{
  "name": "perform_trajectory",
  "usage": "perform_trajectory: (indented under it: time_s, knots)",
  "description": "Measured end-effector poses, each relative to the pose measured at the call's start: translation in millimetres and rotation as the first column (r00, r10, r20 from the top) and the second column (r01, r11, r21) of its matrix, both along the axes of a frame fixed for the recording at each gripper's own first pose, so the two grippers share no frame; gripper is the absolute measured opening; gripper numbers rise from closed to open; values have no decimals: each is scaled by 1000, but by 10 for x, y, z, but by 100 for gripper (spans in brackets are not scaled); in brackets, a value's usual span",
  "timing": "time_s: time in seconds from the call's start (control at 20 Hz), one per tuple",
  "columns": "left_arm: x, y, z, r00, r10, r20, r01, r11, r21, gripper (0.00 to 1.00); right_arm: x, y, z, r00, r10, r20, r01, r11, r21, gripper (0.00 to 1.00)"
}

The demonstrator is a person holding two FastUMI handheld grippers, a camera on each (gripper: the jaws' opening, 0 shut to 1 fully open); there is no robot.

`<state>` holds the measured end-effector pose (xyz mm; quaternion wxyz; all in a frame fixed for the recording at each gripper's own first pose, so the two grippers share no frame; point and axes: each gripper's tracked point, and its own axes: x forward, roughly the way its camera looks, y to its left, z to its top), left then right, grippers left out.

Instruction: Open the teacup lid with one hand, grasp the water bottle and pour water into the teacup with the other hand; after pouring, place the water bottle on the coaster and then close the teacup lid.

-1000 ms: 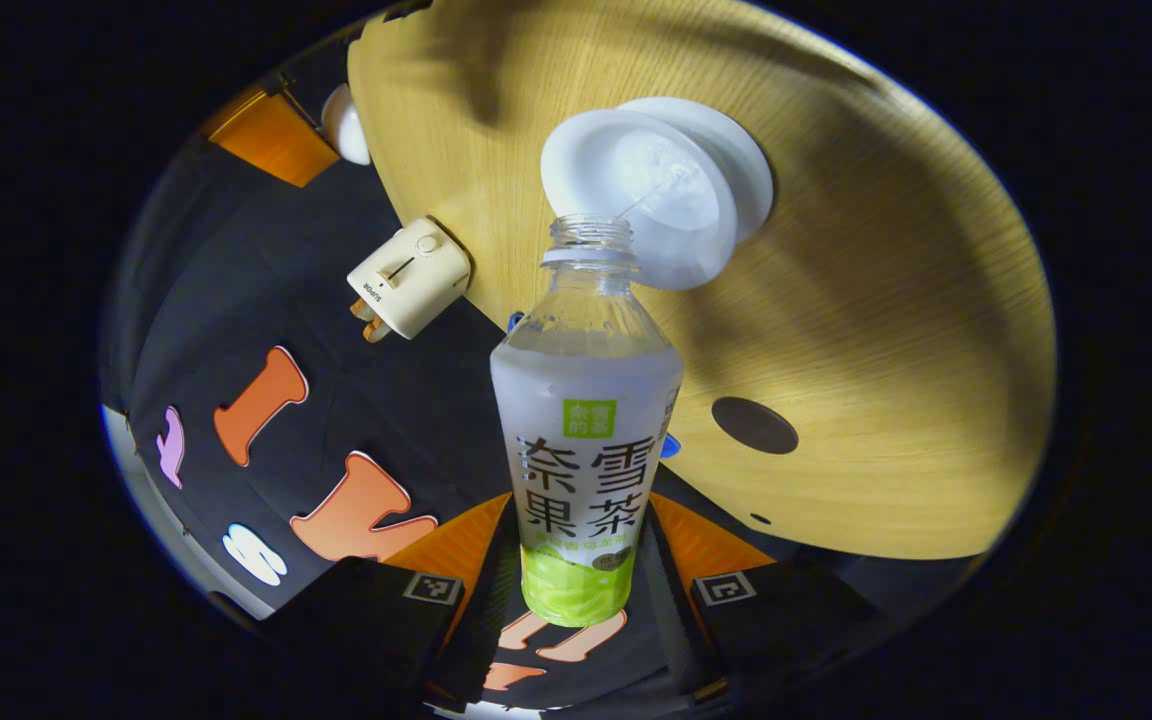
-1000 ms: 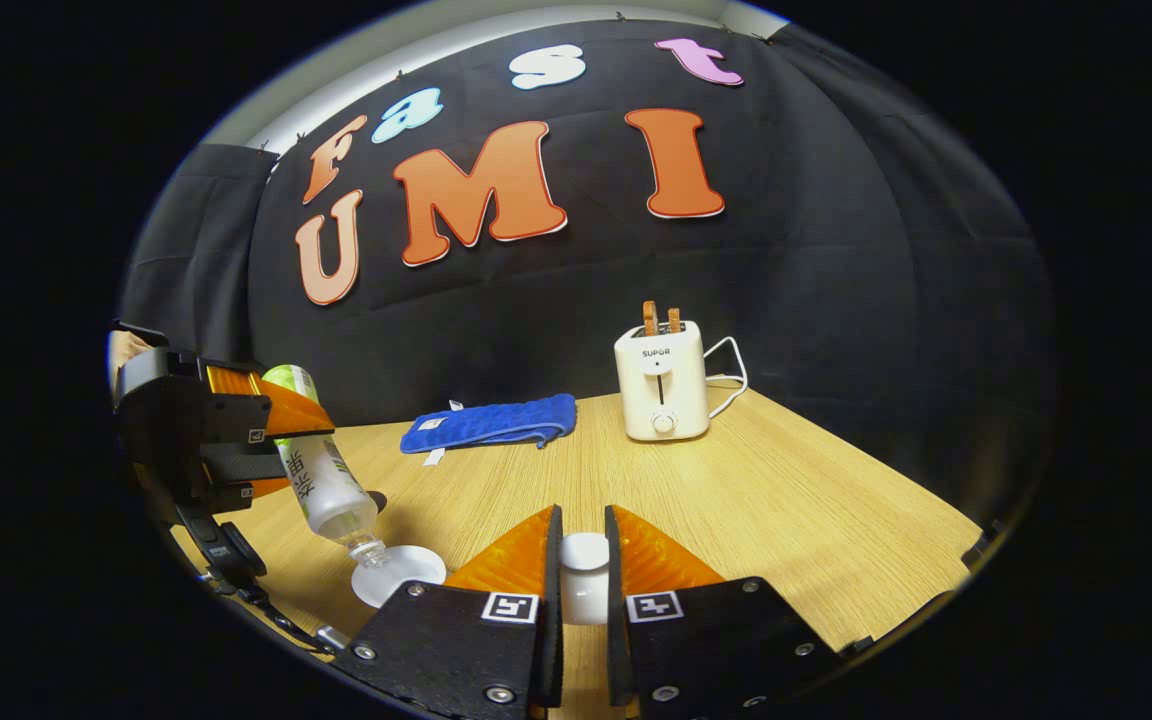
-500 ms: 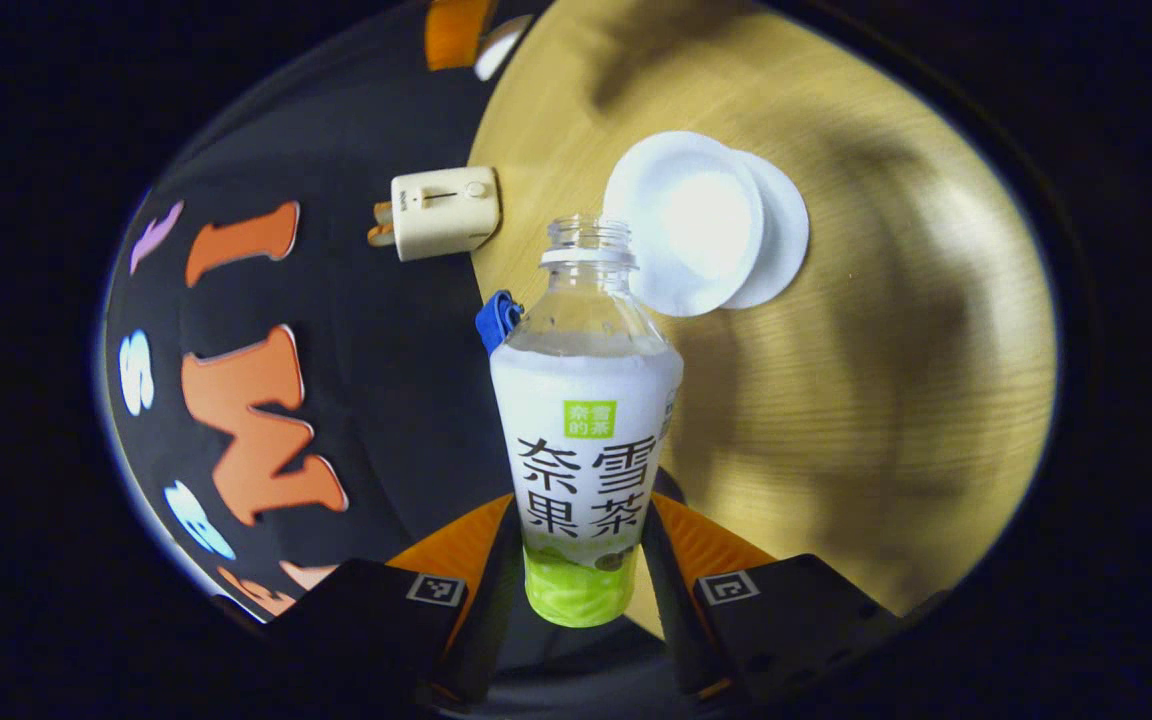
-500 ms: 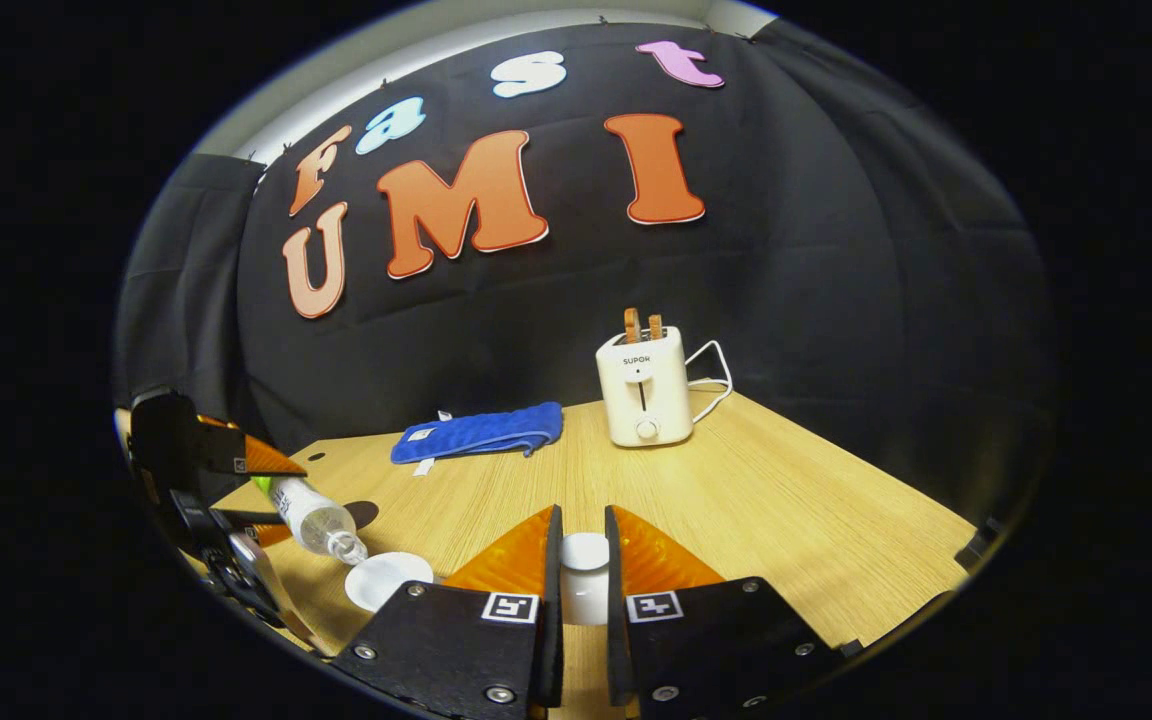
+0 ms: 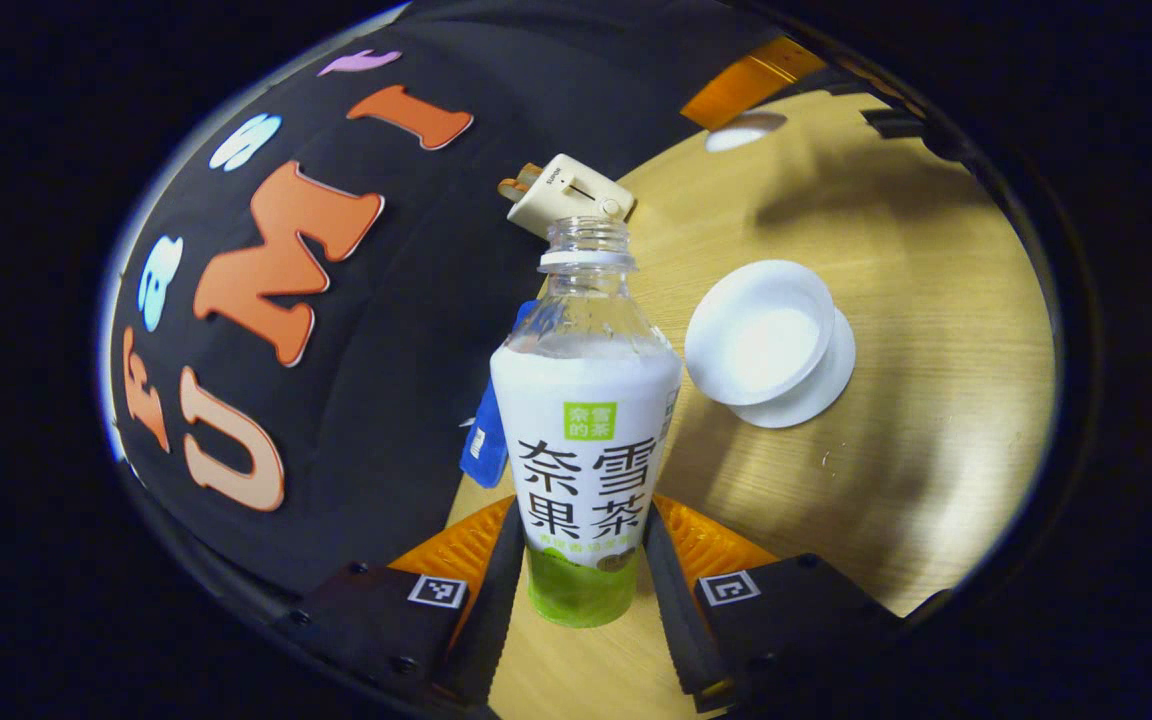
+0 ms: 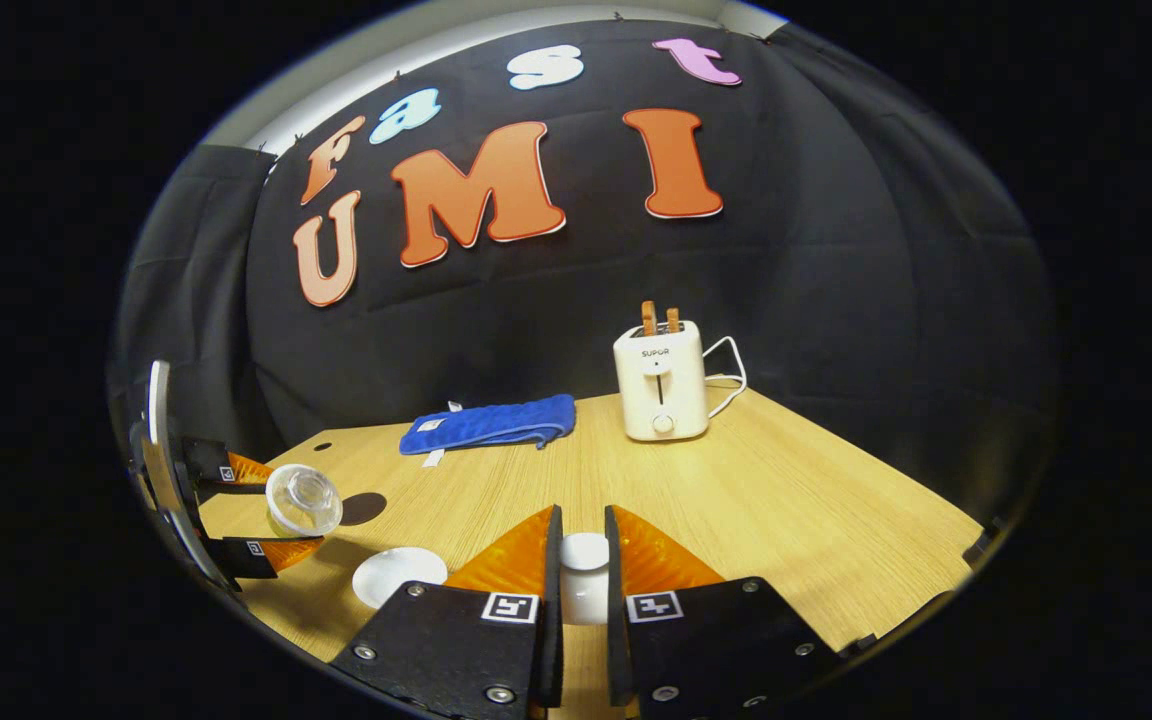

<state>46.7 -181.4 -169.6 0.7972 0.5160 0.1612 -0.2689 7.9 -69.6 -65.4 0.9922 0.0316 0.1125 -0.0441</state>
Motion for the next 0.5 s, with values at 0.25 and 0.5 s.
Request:
perform_trajectory:
  time_s: [0.25,0.5]
  knots:
    - [39,-47,-46,982,168,-86,-186,936,-300,65,11,4,2,1000,2,-2,-2,1000,-8,18]
    - [173,-21,147,945,270,-187,-328,776,-539,65,20,-6,-13,1000,-3,-6,3,1000,-11,18]
